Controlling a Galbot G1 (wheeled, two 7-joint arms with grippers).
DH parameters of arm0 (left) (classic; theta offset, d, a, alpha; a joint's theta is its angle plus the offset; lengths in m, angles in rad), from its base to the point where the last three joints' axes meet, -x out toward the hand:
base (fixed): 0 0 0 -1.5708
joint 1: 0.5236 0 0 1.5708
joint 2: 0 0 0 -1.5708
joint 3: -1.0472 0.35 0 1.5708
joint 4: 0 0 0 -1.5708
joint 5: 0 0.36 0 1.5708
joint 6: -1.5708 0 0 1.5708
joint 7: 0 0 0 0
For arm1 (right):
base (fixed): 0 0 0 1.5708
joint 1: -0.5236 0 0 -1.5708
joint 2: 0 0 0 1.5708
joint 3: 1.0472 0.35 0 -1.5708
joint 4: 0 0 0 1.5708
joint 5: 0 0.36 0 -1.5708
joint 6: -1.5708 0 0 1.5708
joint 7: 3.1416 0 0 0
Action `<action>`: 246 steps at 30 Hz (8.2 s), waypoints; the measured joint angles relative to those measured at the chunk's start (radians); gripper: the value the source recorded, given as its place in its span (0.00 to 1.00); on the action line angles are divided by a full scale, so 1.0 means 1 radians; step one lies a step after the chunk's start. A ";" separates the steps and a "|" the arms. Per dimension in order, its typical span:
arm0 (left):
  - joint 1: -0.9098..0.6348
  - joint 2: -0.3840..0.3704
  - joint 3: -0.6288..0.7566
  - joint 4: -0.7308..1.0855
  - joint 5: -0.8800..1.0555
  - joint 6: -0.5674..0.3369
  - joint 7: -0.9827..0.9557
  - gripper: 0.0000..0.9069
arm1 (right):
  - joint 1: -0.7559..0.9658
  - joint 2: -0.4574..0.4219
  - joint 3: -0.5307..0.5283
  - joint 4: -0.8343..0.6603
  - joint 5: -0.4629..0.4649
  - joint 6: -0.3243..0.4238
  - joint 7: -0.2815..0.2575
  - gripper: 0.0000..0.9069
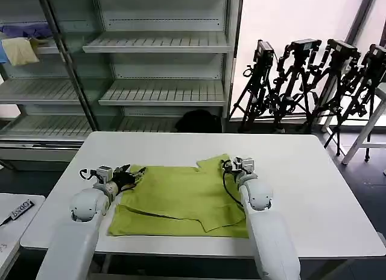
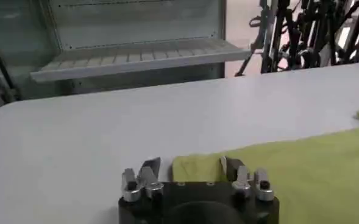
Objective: Fold and organize the clothes.
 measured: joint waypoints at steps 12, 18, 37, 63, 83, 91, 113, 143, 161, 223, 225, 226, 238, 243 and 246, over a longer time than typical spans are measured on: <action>0.006 -0.002 -0.004 -0.002 -0.005 -0.001 0.011 0.01 | -0.008 0.003 -0.001 0.018 -0.005 0.000 -0.012 0.00; 0.004 -0.007 -0.005 -0.011 -0.017 0.001 0.006 0.00 | -0.015 0.001 0.001 0.042 0.012 0.001 -0.008 0.00; 0.089 0.029 -0.066 -0.163 -0.108 -0.003 0.012 0.00 | -0.118 -0.043 -0.015 0.257 0.104 -0.001 0.003 0.00; 0.412 0.081 -0.201 -0.453 -0.173 -0.006 0.074 0.00 | -0.535 -0.086 0.028 0.656 0.101 0.002 -0.027 0.00; 0.511 0.063 -0.220 -0.506 -0.110 -0.013 0.086 0.07 | -0.640 -0.084 0.038 0.726 0.016 0.005 -0.043 0.06; 0.524 0.056 -0.221 -0.516 -0.073 -0.018 0.080 1.00 | -0.648 -0.075 0.033 0.712 -0.044 0.006 -0.035 1.00; 0.544 -0.014 -0.232 -0.593 -0.089 -0.058 -0.059 1.00 | -0.659 -0.066 0.043 0.685 -0.286 0.033 -0.018 1.00; 0.649 -0.182 -0.176 -0.570 -0.011 -0.099 -0.279 0.02 | -0.544 -0.080 0.124 0.674 0.003 0.222 0.040 1.00; 0.637 -0.188 -0.169 -0.551 -0.044 -0.102 -0.275 0.00 | -0.527 -0.082 0.139 0.673 0.020 0.232 0.048 1.00; 0.511 -0.050 0.000 -0.665 0.285 -0.139 0.080 0.00 | -0.576 -0.099 0.206 0.604 0.031 0.289 0.037 1.00; 0.508 -0.058 0.015 -0.659 0.297 -0.136 0.078 0.04 | -0.578 -0.099 0.205 0.605 0.030 0.290 0.037 1.00; 0.507 -0.062 0.023 -0.656 0.302 -0.133 0.076 1.00 | -0.579 -0.099 0.203 0.606 0.029 0.290 0.037 1.00; 0.473 -0.113 0.091 -0.594 0.319 -0.090 0.013 1.00 | -0.586 -0.088 0.190 0.616 0.010 0.291 0.040 1.00; 0.468 -0.137 0.115 -0.569 0.321 -0.073 -0.020 1.00 | -0.584 -0.086 0.189 0.616 0.005 0.292 0.042 1.00; 0.470 -0.152 0.130 -0.556 0.324 -0.069 -0.035 1.00 | -0.584 -0.085 0.190 0.616 0.005 0.292 0.042 1.00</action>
